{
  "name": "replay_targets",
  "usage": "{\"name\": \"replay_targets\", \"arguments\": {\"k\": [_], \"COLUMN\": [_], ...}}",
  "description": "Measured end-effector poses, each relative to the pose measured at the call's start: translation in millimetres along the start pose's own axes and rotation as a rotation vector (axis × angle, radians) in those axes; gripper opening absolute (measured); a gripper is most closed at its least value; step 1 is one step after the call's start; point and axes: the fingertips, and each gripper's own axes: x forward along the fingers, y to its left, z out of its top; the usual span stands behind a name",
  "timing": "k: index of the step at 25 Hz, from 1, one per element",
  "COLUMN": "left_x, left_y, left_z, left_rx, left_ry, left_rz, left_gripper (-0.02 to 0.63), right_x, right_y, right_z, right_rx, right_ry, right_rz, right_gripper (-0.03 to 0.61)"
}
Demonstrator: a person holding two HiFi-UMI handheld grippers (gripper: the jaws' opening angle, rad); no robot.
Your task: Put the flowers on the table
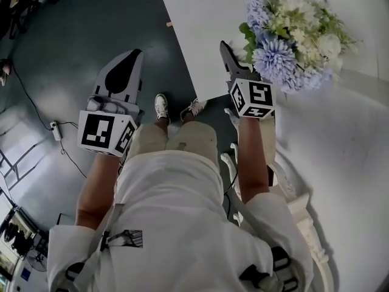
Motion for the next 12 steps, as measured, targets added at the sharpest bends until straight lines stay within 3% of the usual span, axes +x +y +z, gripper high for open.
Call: {"name": "replay_targets", "arguments": {"k": [4, 12], "left_x": [-20.7, -26.1], "left_y": [3.9, -6.2], "left_z": [13.8, 12.7], "left_rx": [0.058, 0.073], "left_ry": [-0.018, 0.004], "left_rz": [0.067, 0.113], "left_gripper": [0.015, 0.015], "right_x": [10.7, 13.9], "right_y": [7.5, 0.2], "right_z": [12.0, 9.2], "right_rx": [0.018, -0.016], "right_ry": [-0.07, -0.089], "right_rz": [0.038, 0.055], "right_gripper": [0.393, 0.393]}}
